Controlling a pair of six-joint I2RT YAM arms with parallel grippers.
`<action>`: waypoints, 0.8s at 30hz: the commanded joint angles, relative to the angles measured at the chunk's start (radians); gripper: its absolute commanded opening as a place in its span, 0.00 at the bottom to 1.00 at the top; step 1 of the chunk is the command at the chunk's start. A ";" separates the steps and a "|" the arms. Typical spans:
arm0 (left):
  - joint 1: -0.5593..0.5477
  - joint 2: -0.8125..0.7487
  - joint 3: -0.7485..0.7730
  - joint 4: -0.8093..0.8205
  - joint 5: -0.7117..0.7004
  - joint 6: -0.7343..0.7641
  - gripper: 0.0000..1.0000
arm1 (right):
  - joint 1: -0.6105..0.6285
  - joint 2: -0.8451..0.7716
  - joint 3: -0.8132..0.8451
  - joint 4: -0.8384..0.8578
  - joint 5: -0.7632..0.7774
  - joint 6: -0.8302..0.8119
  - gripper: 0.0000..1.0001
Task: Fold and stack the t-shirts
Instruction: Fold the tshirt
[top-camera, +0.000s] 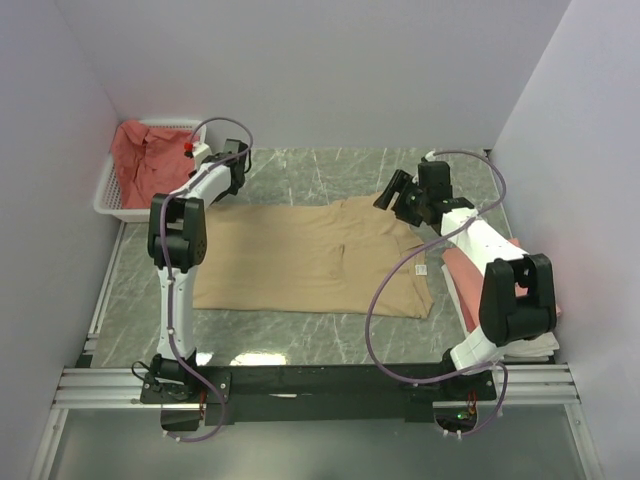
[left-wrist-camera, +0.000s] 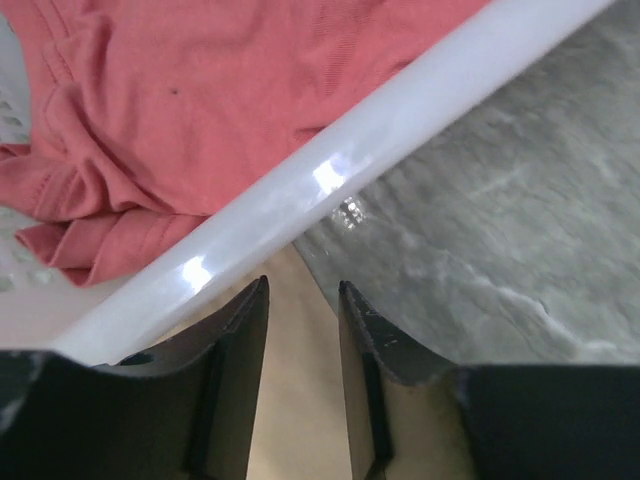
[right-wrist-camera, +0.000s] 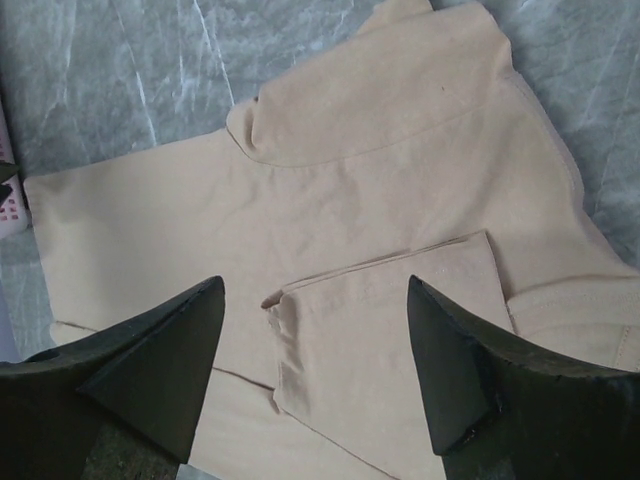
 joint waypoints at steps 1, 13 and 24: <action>0.021 0.011 0.057 0.003 -0.029 0.028 0.39 | 0.006 0.025 0.045 0.048 -0.021 -0.017 0.80; 0.063 0.057 0.101 -0.088 0.072 0.011 0.36 | 0.008 0.044 0.053 0.029 -0.035 -0.020 0.80; 0.078 0.115 0.170 -0.154 0.112 0.027 0.36 | 0.008 0.055 0.038 0.043 -0.070 -0.012 0.80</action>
